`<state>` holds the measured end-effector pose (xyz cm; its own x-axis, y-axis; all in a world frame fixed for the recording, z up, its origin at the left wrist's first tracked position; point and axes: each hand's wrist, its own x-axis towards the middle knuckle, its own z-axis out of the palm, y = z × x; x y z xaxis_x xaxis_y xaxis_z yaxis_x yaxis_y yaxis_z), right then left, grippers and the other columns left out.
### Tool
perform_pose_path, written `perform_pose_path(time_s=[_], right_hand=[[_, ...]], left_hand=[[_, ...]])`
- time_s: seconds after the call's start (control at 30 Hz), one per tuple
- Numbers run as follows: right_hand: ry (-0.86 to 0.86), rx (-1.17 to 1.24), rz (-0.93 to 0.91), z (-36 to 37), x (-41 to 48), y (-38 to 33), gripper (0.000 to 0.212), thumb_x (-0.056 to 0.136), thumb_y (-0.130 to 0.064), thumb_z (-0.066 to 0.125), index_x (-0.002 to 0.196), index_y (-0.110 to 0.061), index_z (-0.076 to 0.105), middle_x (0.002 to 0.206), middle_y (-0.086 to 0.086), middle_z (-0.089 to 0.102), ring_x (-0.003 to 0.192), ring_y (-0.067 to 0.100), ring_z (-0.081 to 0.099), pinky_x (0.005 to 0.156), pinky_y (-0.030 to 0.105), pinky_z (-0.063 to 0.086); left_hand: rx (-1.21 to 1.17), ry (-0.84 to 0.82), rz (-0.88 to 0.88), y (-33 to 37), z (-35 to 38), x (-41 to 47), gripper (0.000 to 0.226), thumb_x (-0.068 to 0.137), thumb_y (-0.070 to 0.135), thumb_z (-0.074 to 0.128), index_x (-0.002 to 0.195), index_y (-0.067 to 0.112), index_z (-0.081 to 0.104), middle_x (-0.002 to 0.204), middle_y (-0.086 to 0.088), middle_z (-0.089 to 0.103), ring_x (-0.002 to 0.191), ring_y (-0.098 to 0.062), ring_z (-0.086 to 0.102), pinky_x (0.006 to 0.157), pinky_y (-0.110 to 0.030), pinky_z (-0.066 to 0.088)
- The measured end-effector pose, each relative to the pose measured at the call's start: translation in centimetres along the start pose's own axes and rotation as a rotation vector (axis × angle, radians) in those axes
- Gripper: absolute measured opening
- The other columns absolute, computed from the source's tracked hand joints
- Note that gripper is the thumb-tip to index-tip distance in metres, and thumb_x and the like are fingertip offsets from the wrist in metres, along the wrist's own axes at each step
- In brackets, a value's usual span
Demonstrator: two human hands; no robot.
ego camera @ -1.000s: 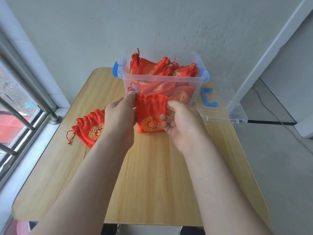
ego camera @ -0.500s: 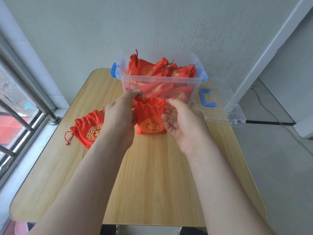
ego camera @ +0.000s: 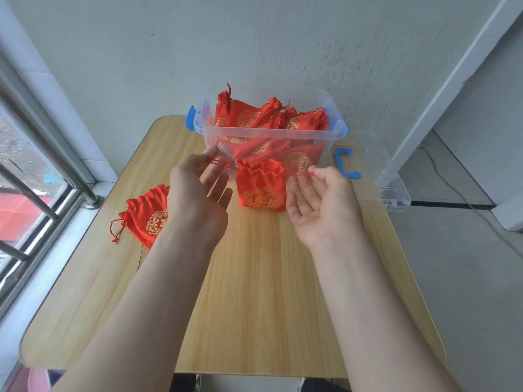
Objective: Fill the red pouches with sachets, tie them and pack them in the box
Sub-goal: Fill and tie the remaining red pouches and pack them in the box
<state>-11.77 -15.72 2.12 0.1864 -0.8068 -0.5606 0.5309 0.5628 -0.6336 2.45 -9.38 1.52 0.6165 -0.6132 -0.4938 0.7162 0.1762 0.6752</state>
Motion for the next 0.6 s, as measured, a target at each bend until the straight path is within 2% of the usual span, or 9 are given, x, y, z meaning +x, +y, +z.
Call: perform_pose_path(time_s=[0.1,0.17,0.23,0.33,0.4,0.5,0.53,0.6], right_hand=[[-0.011,0.058,0.034,0.0,-0.1,0.1,0.019,0.099,-0.015,0.061,0.111,-0.008,0.074,0.102,0.005,0.083,0.095,0.022,0.081,0.094,0.035,0.061],[-0.022,0.095,0.039,0.1,-0.1,0.2,0.021,0.104,-0.009,0.052,0.114,0.0,0.069,0.096,0.009,0.083,0.088,0.024,0.082,0.087,0.037,0.065],[-0.014,0.097,0.039,0.2,-0.2,0.4,0.028,0.109,-0.006,0.039,0.113,0.006,0.064,0.089,0.013,0.082,0.08,0.024,0.082,0.078,0.036,0.067],[0.033,0.066,0.043,0.2,-0.1,0.7,0.036,0.11,-0.005,0.025,0.109,0.006,0.059,0.077,0.011,0.08,0.068,0.023,0.081,0.074,0.037,0.066],[0.074,0.071,0.045,0.2,-0.1,0.8,0.029,0.109,-0.004,0.023,0.116,0.001,0.051,0.082,0.01,0.077,0.067,0.024,0.08,0.073,0.039,0.066],[0.131,0.121,0.058,0.0,0.0,0.7,0.021,0.109,-0.002,0.027,0.117,-0.004,0.046,0.096,0.012,0.067,0.067,0.026,0.078,0.073,0.044,0.067],[0.141,0.14,0.068,0.0,-0.1,0.7,0.02,0.109,-0.002,0.029,0.114,-0.003,0.049,0.094,0.013,0.063,0.065,0.025,0.074,0.071,0.046,0.066],[0.181,0.135,0.087,-0.1,0.3,0.9,0.023,0.106,0.002,0.031,0.105,0.0,0.054,0.078,0.011,0.056,0.05,0.018,0.062,0.066,0.046,0.065]], left_hand=[[-0.158,-0.007,-0.058,-0.1,0.0,0.2,0.021,0.098,0.013,0.061,0.108,0.012,0.079,0.112,-0.006,0.081,0.104,-0.022,0.079,0.104,-0.039,0.057],[-0.227,-0.022,-0.075,-0.3,0.1,0.5,0.019,0.104,0.009,0.054,0.106,0.009,0.073,0.11,-0.01,0.081,0.097,-0.026,0.081,0.102,-0.043,0.06],[-0.222,-0.029,-0.086,-0.6,0.1,0.8,0.017,0.107,0.009,0.053,0.111,0.009,0.069,0.096,-0.006,0.08,0.087,-0.023,0.081,0.098,-0.044,0.061],[-0.214,-0.017,-0.098,-0.8,0.2,1.1,0.015,0.107,0.008,0.055,0.111,0.007,0.069,0.074,-0.004,0.062,0.063,-0.019,0.068,0.089,-0.043,0.065],[-0.174,0.034,-0.085,-0.9,0.1,1.4,0.015,0.106,0.007,0.057,0.11,0.005,0.071,0.07,-0.004,0.054,0.055,-0.016,0.055,0.075,-0.037,0.066],[-0.074,0.103,-0.063,-0.7,0.0,1.6,0.016,0.103,0.009,0.06,0.108,0.01,0.076,0.07,-0.001,0.047,0.055,-0.014,0.044,0.056,-0.027,0.053],[-0.058,0.111,-0.061,-0.6,0.0,1.6,0.016,0.103,0.009,0.06,0.107,0.01,0.076,0.07,-0.001,0.046,0.055,-0.014,0.041,0.055,-0.026,0.049],[-0.045,0.116,-0.065,-0.5,0.0,1.7,0.019,0.104,0.008,0.057,0.106,0.01,0.076,0.068,0.0,0.042,0.055,-0.014,0.037,0.054,-0.026,0.043]])
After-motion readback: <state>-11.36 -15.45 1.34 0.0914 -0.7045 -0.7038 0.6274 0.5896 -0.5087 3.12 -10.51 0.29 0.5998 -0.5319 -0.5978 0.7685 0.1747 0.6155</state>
